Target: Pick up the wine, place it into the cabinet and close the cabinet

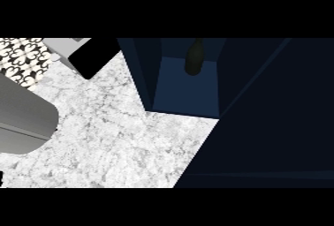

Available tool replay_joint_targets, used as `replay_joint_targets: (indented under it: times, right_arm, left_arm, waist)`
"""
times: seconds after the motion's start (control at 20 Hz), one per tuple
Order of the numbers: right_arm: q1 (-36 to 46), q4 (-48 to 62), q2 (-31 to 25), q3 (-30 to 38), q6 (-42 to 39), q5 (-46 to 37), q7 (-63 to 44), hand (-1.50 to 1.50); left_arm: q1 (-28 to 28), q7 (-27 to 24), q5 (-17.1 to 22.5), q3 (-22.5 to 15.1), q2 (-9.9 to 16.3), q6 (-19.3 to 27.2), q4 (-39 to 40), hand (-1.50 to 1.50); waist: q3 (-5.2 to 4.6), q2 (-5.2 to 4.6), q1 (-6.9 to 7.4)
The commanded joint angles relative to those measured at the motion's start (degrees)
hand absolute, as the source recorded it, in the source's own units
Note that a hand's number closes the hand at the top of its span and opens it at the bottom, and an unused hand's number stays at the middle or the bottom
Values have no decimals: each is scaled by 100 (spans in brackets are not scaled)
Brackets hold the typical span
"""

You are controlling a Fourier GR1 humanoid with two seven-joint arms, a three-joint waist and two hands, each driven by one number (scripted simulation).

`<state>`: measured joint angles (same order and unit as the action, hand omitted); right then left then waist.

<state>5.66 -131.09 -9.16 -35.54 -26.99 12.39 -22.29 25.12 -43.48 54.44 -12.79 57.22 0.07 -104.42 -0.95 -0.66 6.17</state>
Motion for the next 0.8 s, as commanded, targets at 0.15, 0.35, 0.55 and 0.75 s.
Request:
replay_joint_targets:
  times: [0.15, 0.35, 0.55, 0.75]
  right_arm:
    - [596, 921, 872, 184, 853, -366, -192, 150]
    - [1142, 1306, 880, 573, 853, -354, -170, 150]
    - [2124, 2017, 899, 847, 1360, -599, -178, 150]
    - [3095, 2840, 909, 1006, 1888, -742, -168, 150]
  left_arm:
    - [-100, -11, -23, -39, -49, -81, -5, 150]
    - [-166, 71, -33, -72, 28, -176, -72, 150]
    - [-289, 61, -73, -43, 31, -191, -39, 150]
    - [-431, 111, -99, -124, -4, -259, -29, 150]
  waist:
    - [-9, -85, 108]
    - [-6, -116, 275]
    - [2, -136, 428]
    - [9, -192, 514]
